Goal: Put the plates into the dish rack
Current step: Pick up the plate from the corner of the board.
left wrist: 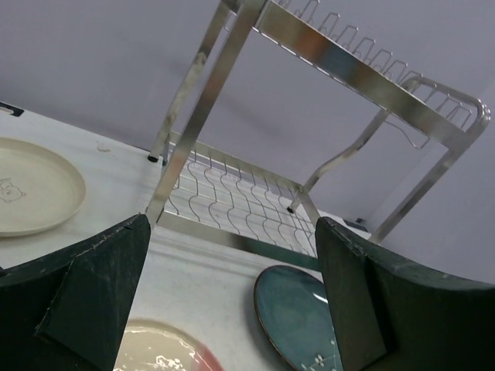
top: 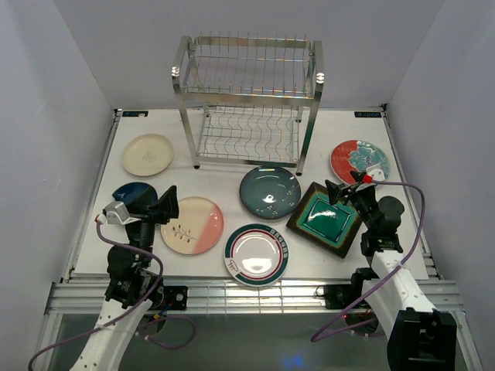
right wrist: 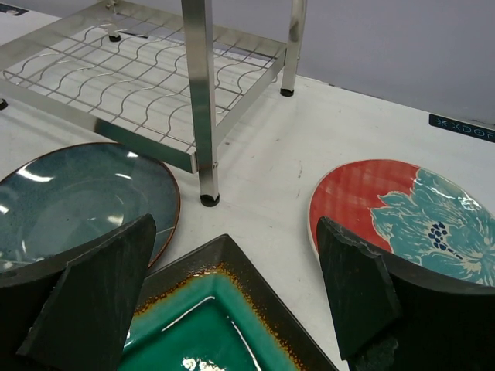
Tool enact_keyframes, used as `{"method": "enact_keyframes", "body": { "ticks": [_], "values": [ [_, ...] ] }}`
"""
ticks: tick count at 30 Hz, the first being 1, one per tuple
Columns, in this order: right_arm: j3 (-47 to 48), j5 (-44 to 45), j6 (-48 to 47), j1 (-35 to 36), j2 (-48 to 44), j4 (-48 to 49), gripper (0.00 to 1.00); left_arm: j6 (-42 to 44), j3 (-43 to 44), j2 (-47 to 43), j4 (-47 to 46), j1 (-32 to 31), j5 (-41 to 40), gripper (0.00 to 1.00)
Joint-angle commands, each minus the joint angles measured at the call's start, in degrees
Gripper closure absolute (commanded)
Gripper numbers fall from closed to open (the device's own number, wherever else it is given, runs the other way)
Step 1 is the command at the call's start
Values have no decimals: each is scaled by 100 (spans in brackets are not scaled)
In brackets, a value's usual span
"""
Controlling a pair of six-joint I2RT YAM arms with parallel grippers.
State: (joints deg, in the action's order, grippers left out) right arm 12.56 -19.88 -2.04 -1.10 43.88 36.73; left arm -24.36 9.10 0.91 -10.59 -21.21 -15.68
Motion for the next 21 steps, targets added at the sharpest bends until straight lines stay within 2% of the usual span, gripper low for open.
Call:
{"method": "enact_keyframes", "body": {
  "ticks": [1,7,13,21],
  "values": [
    [-113,-156,-138,-13,-186,413,10,-140,460,190,1215,-23,635,2],
    [-456,-236,-147,-13,-257,888,10,-236,452,779,1165,-23,864,2],
    [-342,-192,-296,-13,-56,757,10,-358,250,648,1103,-23,664,2],
    [343,35,-929,-13,692,-157,10,-675,92,489,1138,-15,356,2]
  ]
}}
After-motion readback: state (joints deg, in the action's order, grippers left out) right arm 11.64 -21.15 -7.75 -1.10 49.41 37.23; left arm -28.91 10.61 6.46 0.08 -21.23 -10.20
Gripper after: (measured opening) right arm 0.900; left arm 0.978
